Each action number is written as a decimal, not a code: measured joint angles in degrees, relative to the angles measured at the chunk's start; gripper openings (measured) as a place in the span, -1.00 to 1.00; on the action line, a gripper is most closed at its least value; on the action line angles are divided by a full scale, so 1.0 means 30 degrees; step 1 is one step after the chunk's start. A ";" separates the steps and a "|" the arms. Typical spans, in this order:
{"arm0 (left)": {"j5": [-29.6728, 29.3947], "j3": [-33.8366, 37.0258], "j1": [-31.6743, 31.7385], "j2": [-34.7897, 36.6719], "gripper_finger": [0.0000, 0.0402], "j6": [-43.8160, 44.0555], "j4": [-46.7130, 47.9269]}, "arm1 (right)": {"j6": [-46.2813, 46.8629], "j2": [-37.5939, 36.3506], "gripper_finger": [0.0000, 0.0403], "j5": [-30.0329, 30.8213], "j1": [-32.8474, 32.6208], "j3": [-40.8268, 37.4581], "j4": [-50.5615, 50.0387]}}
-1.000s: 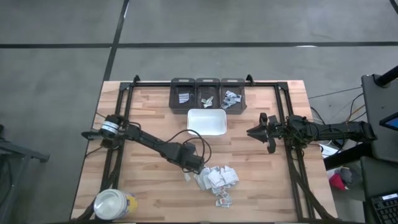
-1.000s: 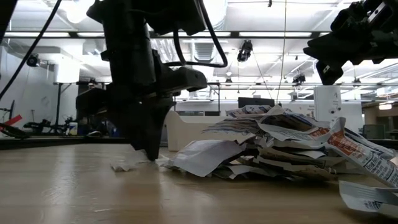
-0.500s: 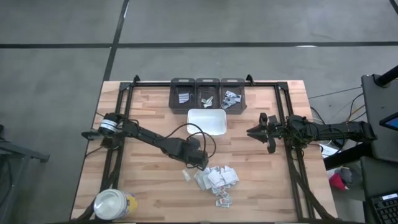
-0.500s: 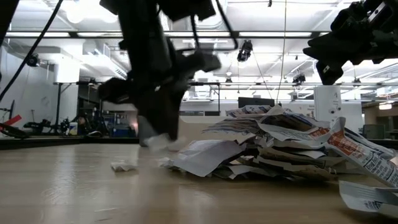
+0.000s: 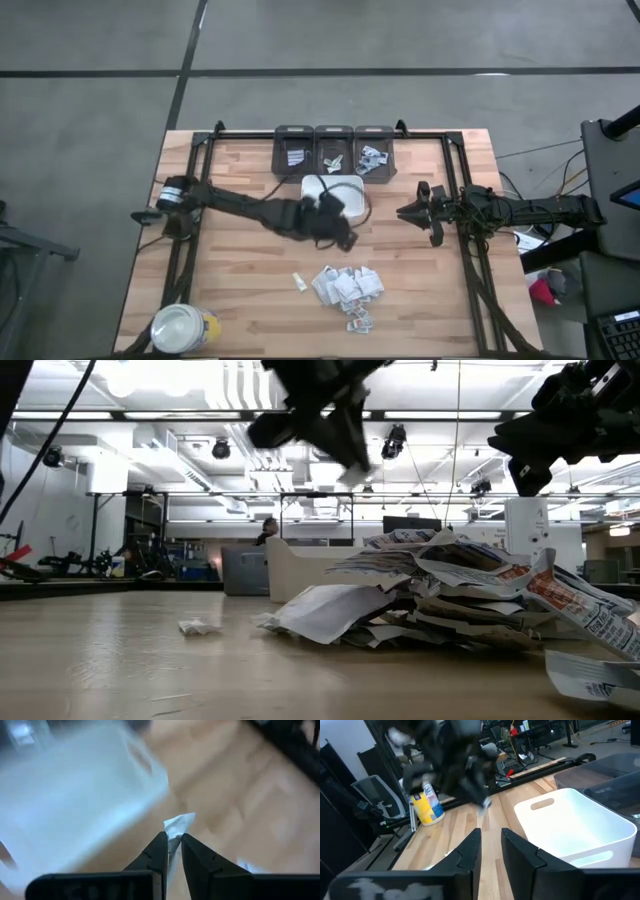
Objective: Pick & Place First Aid Supplies
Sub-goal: Put the green band aid into the middle black bin
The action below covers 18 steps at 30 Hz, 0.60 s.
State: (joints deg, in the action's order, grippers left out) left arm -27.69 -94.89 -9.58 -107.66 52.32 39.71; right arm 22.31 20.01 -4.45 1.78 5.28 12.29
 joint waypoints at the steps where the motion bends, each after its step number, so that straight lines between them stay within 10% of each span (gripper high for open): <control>1: -0.0523 -0.0388 0.0319 0.0004 -0.77 -0.0990 0.0016 | 0.0000 0.0006 -0.65 0.0006 -0.0007 0.0000 0.0000; 11: -0.2031 -0.2026 0.5444 0.0007 -0.77 -0.9939 -0.0266 | 0.0007 0.0004 -0.61 0.0007 -0.0004 0.0004 0.0000; 18: 0.1018 -0.2026 0.9568 -0.0377 -0.77 -1.2021 -0.1463 | 0.0007 0.0007 -0.57 0.0007 -0.0007 0.0000 -0.0004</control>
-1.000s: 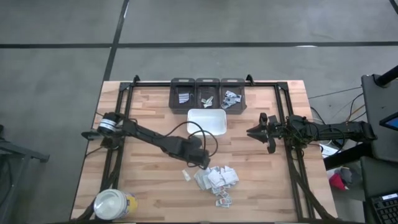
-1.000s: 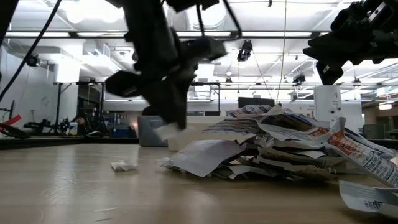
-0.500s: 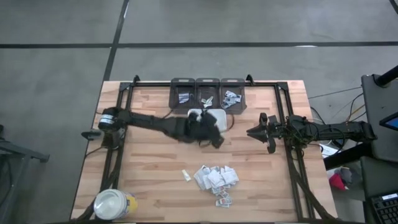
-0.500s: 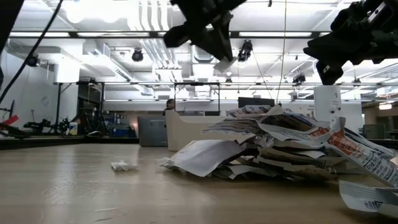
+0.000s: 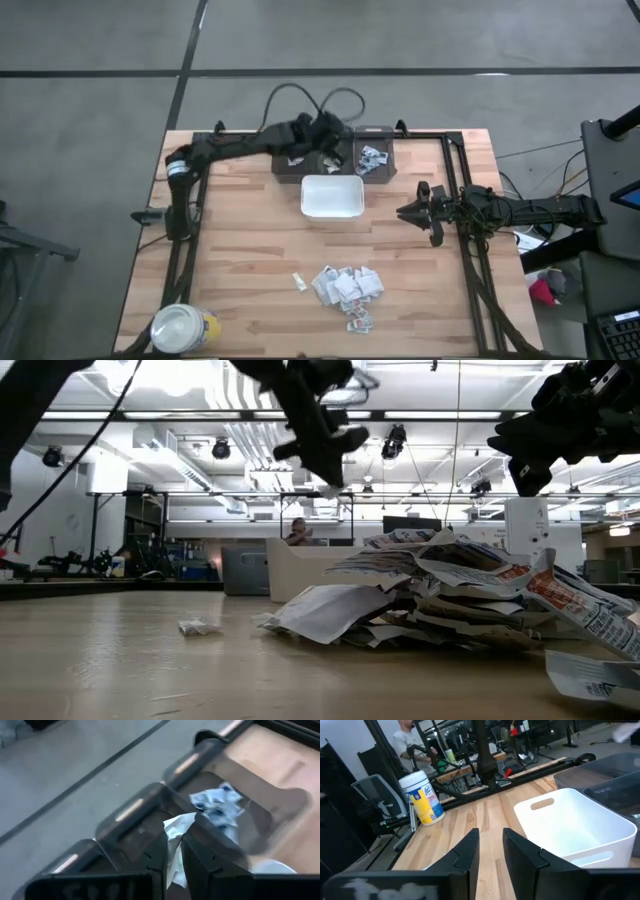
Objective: Pick & Place First Aid Supplies
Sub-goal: Put the green band aid into the middle black bin
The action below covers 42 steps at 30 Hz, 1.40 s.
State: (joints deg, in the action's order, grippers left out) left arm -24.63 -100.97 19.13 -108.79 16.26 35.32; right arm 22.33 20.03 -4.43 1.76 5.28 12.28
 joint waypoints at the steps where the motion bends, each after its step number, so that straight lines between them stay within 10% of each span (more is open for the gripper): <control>1: 0.0443 0.0007 0.0454 -0.0141 -0.77 -0.0091 -0.0204 | 0.0000 0.0000 -0.57 0.0000 0.0000 0.0000 -0.0003; 8: 0.4021 0.0006 0.2559 -0.1802 -0.77 -0.0367 -0.1305 | 0.0000 -0.0007 -0.62 0.0004 0.0007 0.0000 -0.0003; 27: 0.6064 -0.0036 0.2866 -0.5379 -0.74 -0.0301 -0.2032 | 0.0015 -0.0007 -0.58 0.0007 0.0007 0.0000 0.0004; 42: 0.7238 -0.0836 0.2880 -0.4435 -0.34 -0.0276 -0.0504 | 0.0058 -0.0005 -0.63 0.0007 0.0007 0.0003 0.0011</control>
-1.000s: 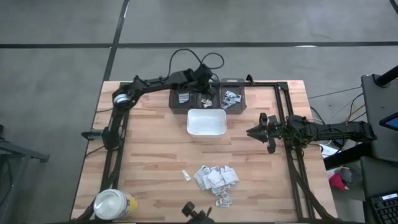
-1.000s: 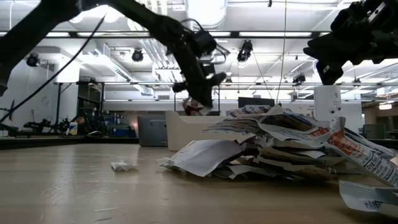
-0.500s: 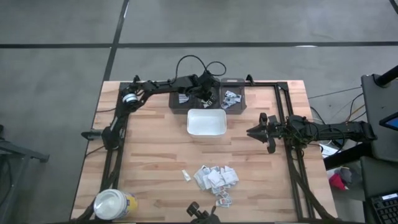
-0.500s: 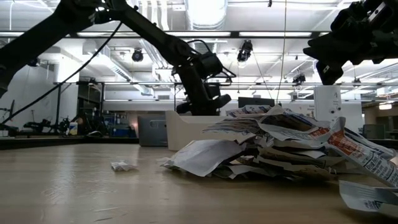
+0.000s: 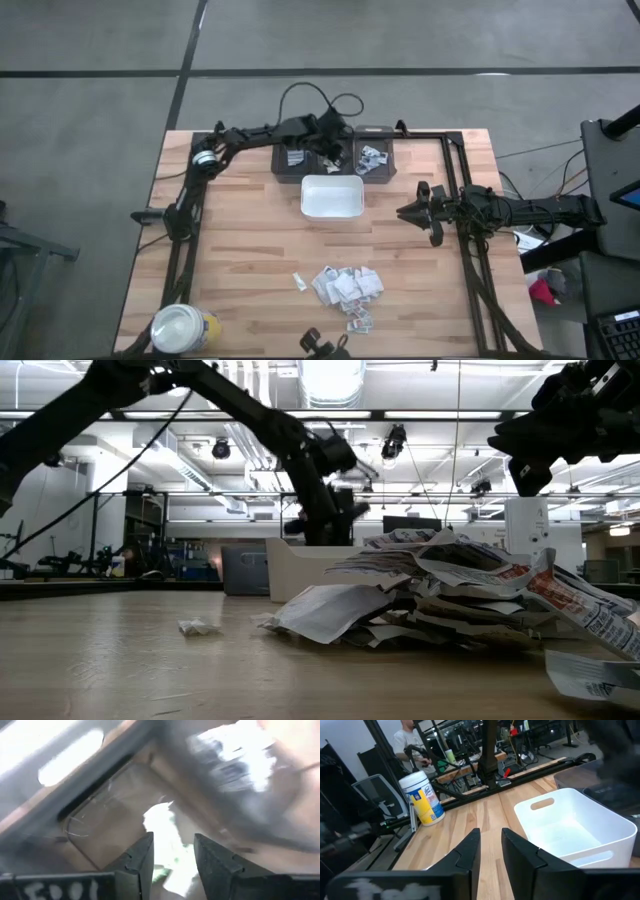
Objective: Pick & Place First Aid Supplies
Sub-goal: Put the green band aid into the middle black bin
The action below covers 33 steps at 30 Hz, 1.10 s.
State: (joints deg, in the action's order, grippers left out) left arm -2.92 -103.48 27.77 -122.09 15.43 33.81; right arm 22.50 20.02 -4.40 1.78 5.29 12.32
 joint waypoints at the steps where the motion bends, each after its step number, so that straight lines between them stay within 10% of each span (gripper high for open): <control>1: 0.0407 -0.0308 -0.0007 0.0404 -0.33 0.0004 0.0509 | 0.0000 -0.0001 -0.64 0.0000 -0.0001 -0.0003 0.0000; 11: 0.3639 -0.1248 -0.2092 0.4774 -0.33 0.2718 0.6102 | -0.0044 -0.0002 -0.62 0.0000 0.0000 -0.0002 -0.0003; 33: 0.2320 0.0861 -1.2428 0.7020 -0.33 1.7739 0.8835 | -0.0051 0.0005 -0.67 -0.0007 0.0000 -0.0003 -0.0004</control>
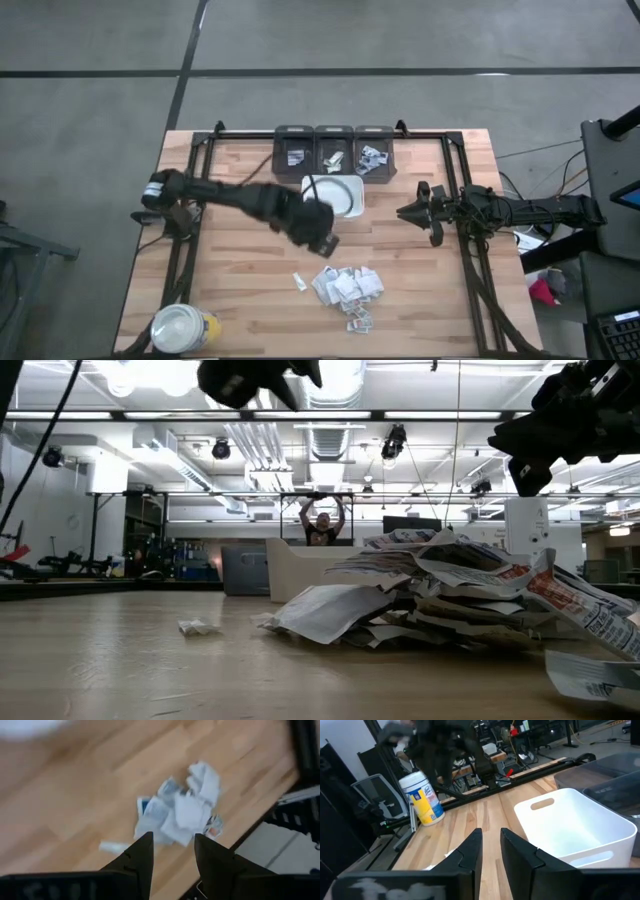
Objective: Pick & Place First Aid Supplies
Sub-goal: Put the green band aid into the middle black bin
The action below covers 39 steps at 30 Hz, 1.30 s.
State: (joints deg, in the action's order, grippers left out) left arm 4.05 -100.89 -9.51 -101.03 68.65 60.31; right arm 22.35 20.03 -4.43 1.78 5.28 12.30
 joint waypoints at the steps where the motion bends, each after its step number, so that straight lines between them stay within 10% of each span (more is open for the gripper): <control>1: -0.0244 0.0300 -0.0447 0.0000 -0.33 0.0900 -0.0003 | 0.0002 -0.0007 -0.67 0.0000 -0.0004 0.0002 0.0002; 13: -0.1056 0.5015 -0.3954 -0.0029 -0.33 0.9641 -0.1665 | 0.0000 0.0000 -0.60 -0.0001 -0.0007 0.0000 -0.0003; 26: -0.1154 1.0657 -0.4278 -0.0029 -0.33 1.1377 -0.6739 | 0.0000 0.0000 -0.64 -0.0004 -0.0003 0.0000 -0.0003; 39: -0.1895 1.1380 -0.4234 -0.0029 -0.33 1.1546 -0.7622 | 0.0007 0.0000 -0.67 -0.0007 0.0000 0.0000 -0.0003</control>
State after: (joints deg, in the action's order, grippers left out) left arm -1.64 -66.75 -22.22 -101.12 103.28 37.44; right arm 22.37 20.03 -4.45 1.78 5.28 12.29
